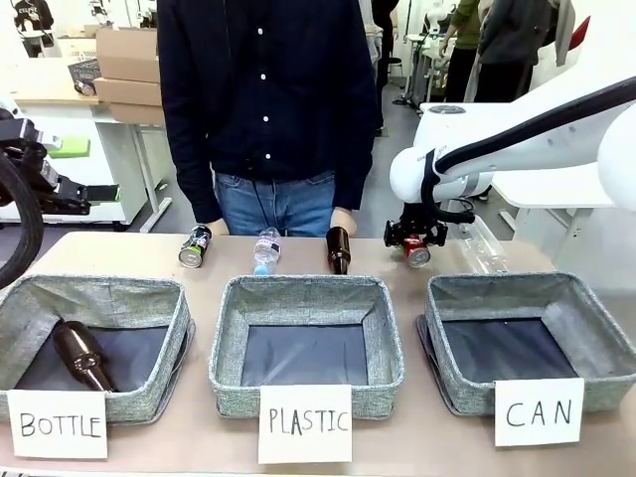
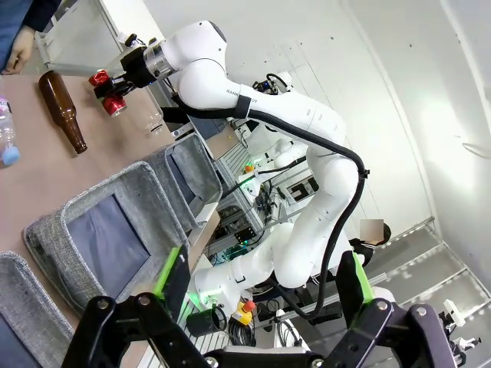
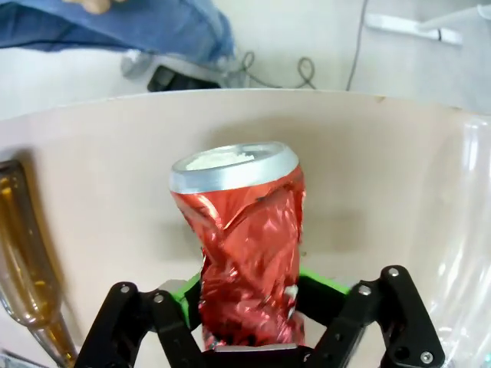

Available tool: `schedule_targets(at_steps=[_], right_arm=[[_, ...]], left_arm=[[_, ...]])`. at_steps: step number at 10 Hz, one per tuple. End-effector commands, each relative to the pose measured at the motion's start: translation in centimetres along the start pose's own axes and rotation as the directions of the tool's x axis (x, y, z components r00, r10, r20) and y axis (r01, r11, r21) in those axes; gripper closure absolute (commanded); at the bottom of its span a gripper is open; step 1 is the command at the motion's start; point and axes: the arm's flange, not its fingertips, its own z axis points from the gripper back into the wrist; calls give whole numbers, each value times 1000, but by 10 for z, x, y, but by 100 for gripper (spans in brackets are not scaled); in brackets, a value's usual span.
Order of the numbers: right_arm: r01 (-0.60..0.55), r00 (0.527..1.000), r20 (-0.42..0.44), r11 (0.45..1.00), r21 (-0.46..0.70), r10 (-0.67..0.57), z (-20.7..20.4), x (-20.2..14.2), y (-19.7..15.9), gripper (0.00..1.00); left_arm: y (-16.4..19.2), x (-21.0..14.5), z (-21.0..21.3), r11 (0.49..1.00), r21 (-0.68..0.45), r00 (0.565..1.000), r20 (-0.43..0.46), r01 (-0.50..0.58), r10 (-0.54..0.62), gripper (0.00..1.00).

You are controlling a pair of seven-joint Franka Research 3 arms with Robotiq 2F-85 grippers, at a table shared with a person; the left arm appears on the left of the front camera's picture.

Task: Sort the can waste into the basket.
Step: Pick up the can waste from the table and place it in the right Fabric basket.

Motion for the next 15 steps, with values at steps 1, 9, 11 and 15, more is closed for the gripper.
schedule_targets(at_steps=[1, 9, 11, 15], right_arm=[[19, 1000, 11, 999, -48, -18, 2, 5, 2, 100], [-161, 987, 11, 974, 159, 162, 121, -81, -53, 100], [-290, 957, 60, 925, 245, 284, 158, -155, -97, 100], [-382, 924, 178, 848, 368, 339, 158, -242, -150, 100]], left_arm=[[-1, 0, -3, 1000, -20, 1000, 10, 24, -24, 0], [-1, 0, -3, 1000, -20, 1000, 10, 24, -24, 0], [-1, 0, -3, 1000, -20, 1000, 10, 24, -24, 0], [-1, 0, -3, 1000, -20, 1000, 10, 24, -24, 0]])
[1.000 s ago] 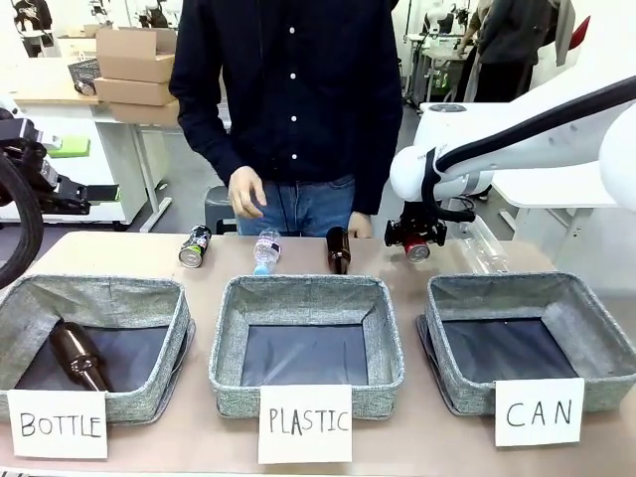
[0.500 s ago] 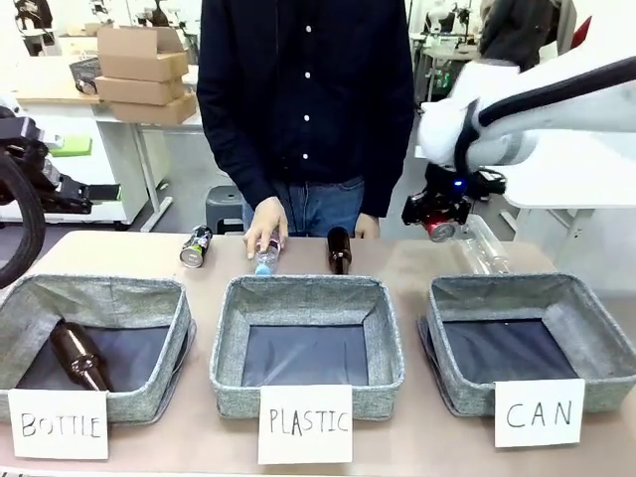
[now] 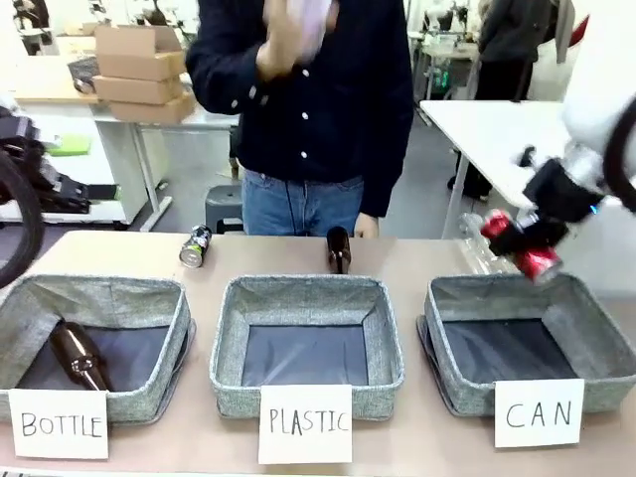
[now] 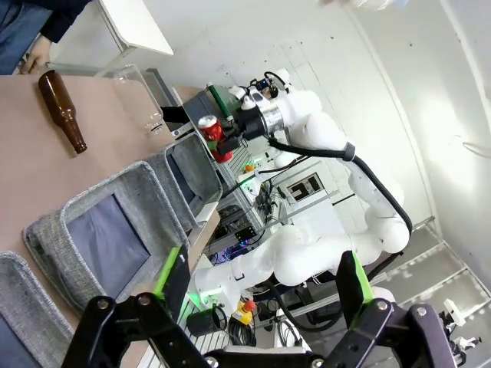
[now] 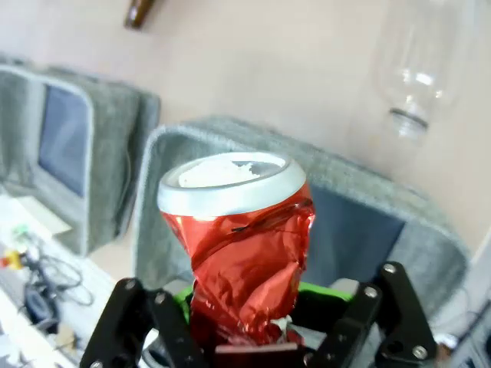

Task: Sort the can waste into the basket.
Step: Pick up the can waste from the table and place it in the right Fabric basket.

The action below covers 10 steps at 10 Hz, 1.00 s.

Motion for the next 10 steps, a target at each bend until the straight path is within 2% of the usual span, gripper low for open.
schedule_targets(at_steps=[1, 4, 6, 7, 10], right_arm=[[-6, 999, 38, 997, 73, 3, -10, -5, -6, 100], [2, 999, 35, 996, 93, -5, -13, -2, -8, 100], [12, 1000, 20, 995, 94, -14, -14, -2, -8, 26], [11, 1000, 15, 996, 94, -12, -15, -2, -8, 3], [17, 1000, 16, 994, 105, -18, -14, 0, -10, 0]], left_arm=[[-1, -1, -2, 1000, -21, 1000, 12, 23, -23, 0], [-1, -1, -2, 1000, -21, 1000, 12, 23, -23, 0], [-1, -1, -2, 1000, -21, 1000, 12, 23, -23, 0], [-1, -1, -2, 1000, -21, 1000, 12, 23, -23, 0], [-1, -1, -2, 1000, -21, 1000, 12, 23, -23, 0]])
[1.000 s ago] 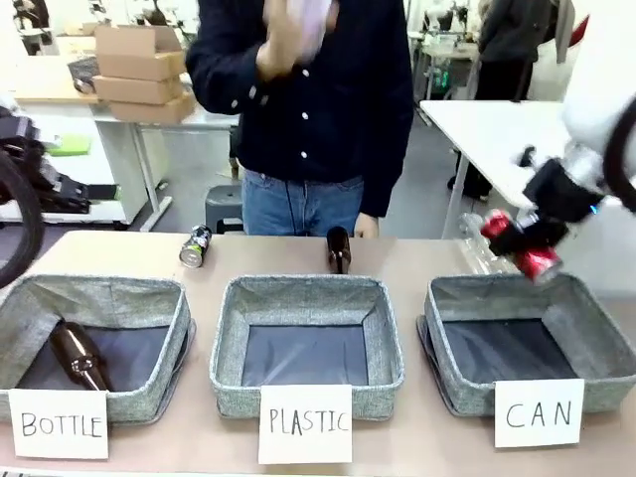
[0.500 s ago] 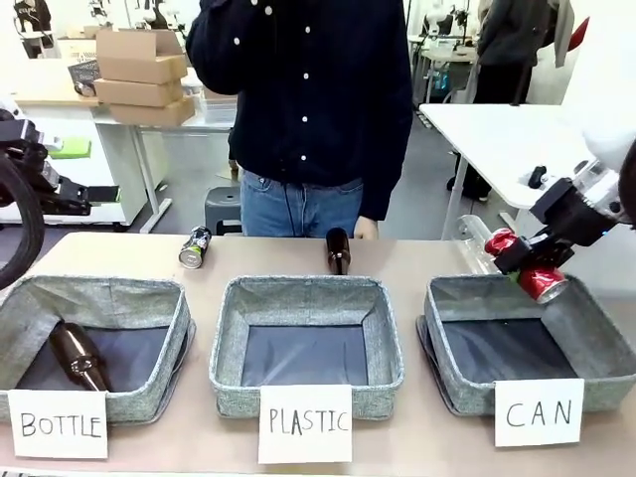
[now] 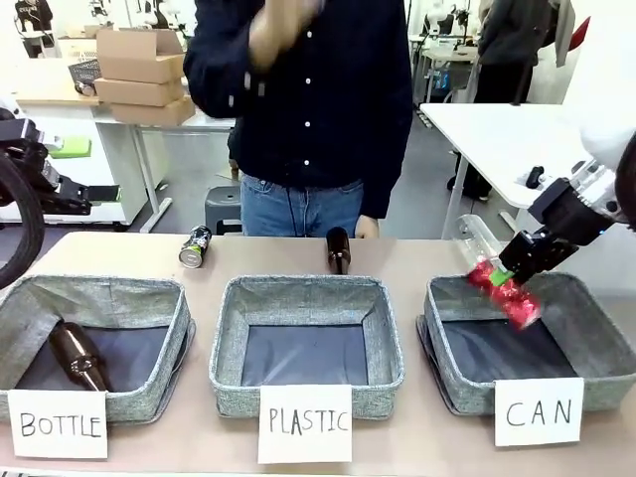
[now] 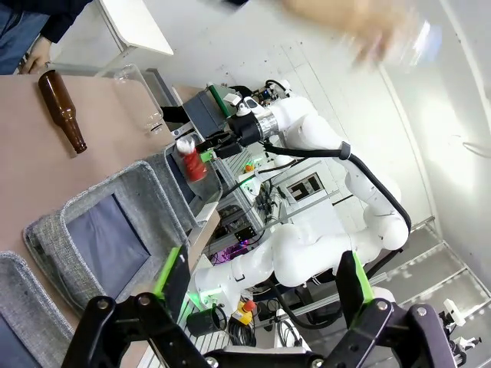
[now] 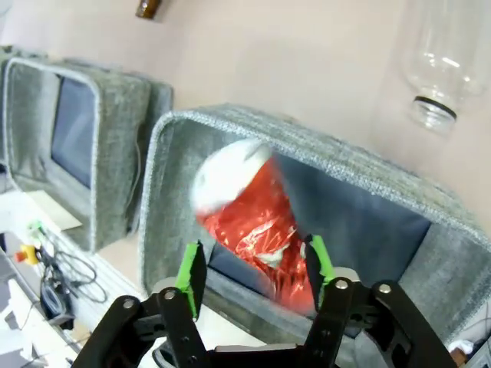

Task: Sort the can waste into the basket.
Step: Pick up the can waste from the table and place it in the right Fabric basket.

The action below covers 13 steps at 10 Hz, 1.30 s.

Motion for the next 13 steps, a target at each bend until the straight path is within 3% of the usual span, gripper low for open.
schedule_targets(at_steps=[1, 6, 7, 8, 9, 10, 11, 12, 13], right_arm=[[-15, 1000, 19, 999, 41, 14, 3, 8, -4, 0], [-17, 999, 30, 995, 97, 14, 6, 10, -7, 0], [-70, 996, 67, 969, 238, 56, 15, 9, -5, 0], [-114, 990, 127, 868, 484, 59, 28, 7, -2, 0], [-48, 991, 116, 617, 785, -70, 47, 7, -2, 0], [22, 980, 64, 420, 907, -190, 56, 8, -6, 0], [13, 975, 56, 305, 952, -217, 60, 12, -14, 0], [22, 967, 46, 264, 964, -251, 58, 16, -19, 0], [-85, 988, 153, 740, 667, -25, 65, 2, 10, 0]], left_arm=[[-1, 0, -2, 1000, -20, 1000, 12, 24, -23, 0], [-1, 0, -2, 1000, -20, 1000, 12, 24, -23, 0], [-1, 0, -2, 1000, -20, 1000, 12, 24, -23, 0], [-1, 0, -2, 1000, -20, 1000, 12, 24, -23, 0], [-1, 0, -2, 1000, -20, 1000, 12, 24, -23, 0], [-1, 0, -2, 1000, -20, 1000, 12, 24, -23, 0], [-1, 0, -2, 1000, -20, 1000, 12, 24, -23, 0], [-1, 0, -2, 1000, -20, 1000, 12, 24, -23, 0], [-1, 0, -2, 1000, -20, 1000, 12, 24, -23, 0]])
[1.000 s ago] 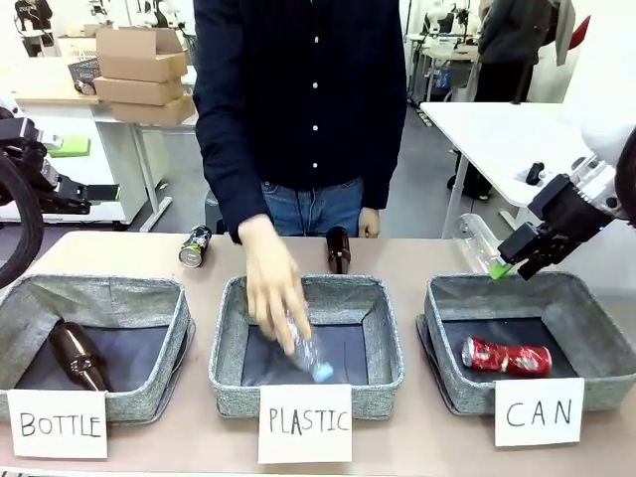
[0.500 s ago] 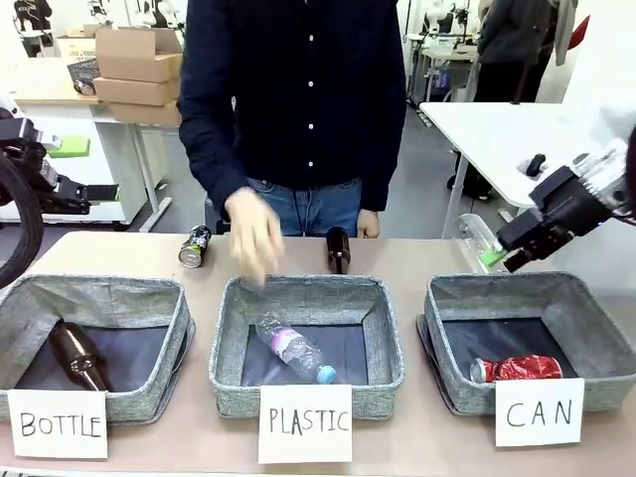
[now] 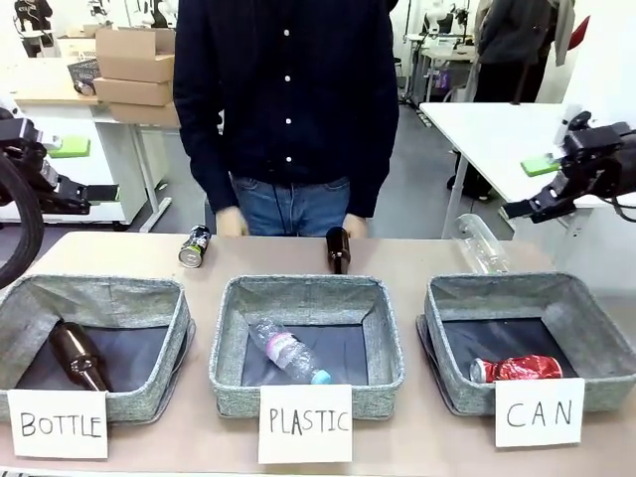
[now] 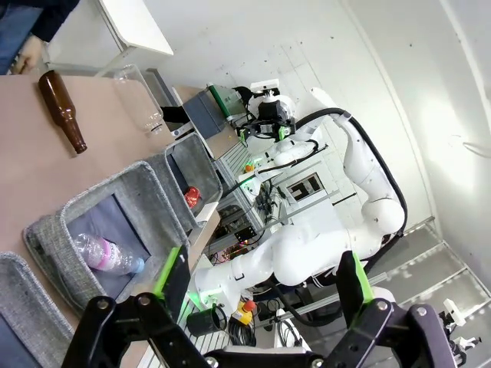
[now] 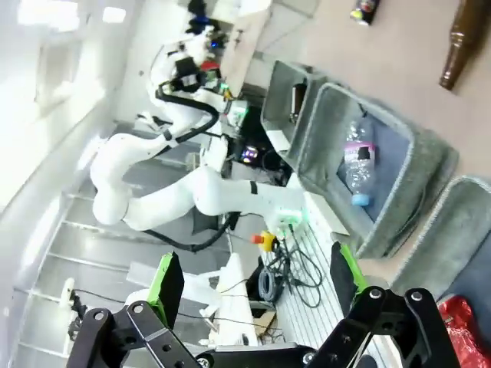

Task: Sort the can waste into the basket.
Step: Pick up the can waste from the table and place it in the right Fabric basket.

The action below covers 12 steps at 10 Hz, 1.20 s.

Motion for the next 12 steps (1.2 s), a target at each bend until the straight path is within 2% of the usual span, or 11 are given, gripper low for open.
schedule_targets(at_steps=[1, 12], right_arm=[[-48, 998, -34, 984, -170, 43, -13, -2, 7, 0], [-48, 998, -34, 984, -170, 43, -13, -2, 7, 0]], left_arm=[[-1, -1, -2, 1000, -20, 1000, 12, 24, -24, 0], [-1, -1, -2, 1000, -20, 1000, 12, 24, -24, 0]])
